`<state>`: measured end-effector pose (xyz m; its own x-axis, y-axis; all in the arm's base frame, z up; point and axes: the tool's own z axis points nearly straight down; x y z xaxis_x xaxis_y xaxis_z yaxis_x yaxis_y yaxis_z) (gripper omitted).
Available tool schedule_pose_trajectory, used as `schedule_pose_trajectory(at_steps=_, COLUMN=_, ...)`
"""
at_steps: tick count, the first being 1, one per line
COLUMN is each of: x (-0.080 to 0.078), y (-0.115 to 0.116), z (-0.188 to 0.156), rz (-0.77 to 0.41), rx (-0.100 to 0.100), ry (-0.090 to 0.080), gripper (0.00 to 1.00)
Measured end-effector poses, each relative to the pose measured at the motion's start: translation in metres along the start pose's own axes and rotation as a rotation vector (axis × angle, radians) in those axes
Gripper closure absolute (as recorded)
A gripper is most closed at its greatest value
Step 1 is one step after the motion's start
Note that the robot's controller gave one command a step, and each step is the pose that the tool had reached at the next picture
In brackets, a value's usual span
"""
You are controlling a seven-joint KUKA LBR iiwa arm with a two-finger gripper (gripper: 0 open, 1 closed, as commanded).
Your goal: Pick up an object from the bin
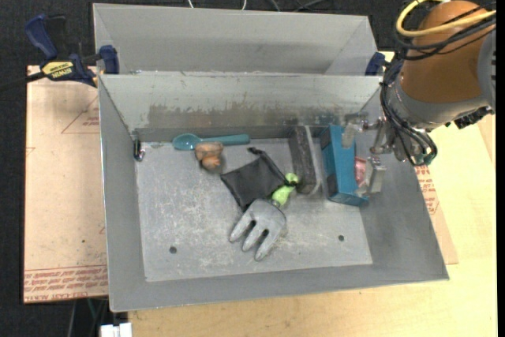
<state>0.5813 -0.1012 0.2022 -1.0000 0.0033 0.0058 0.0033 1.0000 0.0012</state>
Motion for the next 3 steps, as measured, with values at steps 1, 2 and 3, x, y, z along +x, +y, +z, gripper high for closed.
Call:
schedule_pose_trajectory(at_steps=1, x=-0.002, y=0.001, z=-0.005, rz=-0.002, rx=0.001, ry=-0.008, gripper=0.00)
schedule_pose_trajectory(at_steps=2, x=-0.028, y=0.036, z=0.066, rz=0.132, rx=-0.001, ry=-0.011, gripper=0.00)
schedule_pose_trajectory(at_steps=3, x=-0.038, y=0.126, z=0.078, rz=0.226, rx=-0.001, ry=-0.019, gripper=0.00)
